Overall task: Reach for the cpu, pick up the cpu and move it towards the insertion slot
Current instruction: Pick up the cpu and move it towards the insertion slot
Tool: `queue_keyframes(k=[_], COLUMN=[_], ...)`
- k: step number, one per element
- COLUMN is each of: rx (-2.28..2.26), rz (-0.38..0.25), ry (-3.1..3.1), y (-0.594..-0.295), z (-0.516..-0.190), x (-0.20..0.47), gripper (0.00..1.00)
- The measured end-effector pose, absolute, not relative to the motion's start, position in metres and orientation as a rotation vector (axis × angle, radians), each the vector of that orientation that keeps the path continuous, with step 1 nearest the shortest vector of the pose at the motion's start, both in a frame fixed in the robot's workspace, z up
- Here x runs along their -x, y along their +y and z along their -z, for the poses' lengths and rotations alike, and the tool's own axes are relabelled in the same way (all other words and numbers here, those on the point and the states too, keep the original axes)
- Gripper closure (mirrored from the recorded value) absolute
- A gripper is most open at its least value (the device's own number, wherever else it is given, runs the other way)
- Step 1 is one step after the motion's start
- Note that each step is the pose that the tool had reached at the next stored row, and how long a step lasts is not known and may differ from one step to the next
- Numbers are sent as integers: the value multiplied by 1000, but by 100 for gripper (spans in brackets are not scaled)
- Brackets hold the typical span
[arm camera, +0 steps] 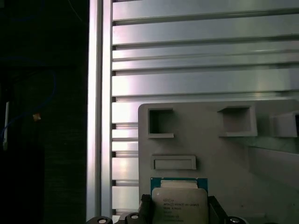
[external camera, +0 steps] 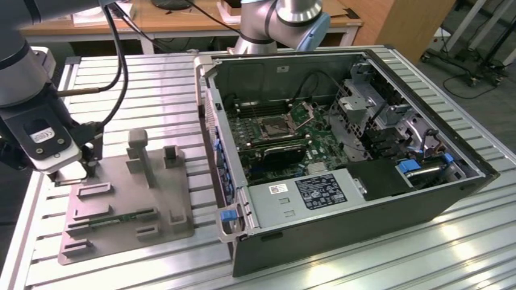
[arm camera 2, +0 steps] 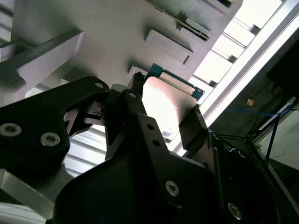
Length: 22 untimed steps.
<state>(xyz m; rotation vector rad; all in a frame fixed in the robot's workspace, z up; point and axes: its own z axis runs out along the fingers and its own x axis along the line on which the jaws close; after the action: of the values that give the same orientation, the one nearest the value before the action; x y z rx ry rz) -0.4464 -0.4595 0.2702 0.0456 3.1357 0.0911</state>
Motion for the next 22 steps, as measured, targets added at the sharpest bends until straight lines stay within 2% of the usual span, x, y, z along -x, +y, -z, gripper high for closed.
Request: queue_keyframes(k=[22], rx=[-45], rz=[-91], ry=[3136], y=[-460], z=[-276], x=[446], gripper=[45])
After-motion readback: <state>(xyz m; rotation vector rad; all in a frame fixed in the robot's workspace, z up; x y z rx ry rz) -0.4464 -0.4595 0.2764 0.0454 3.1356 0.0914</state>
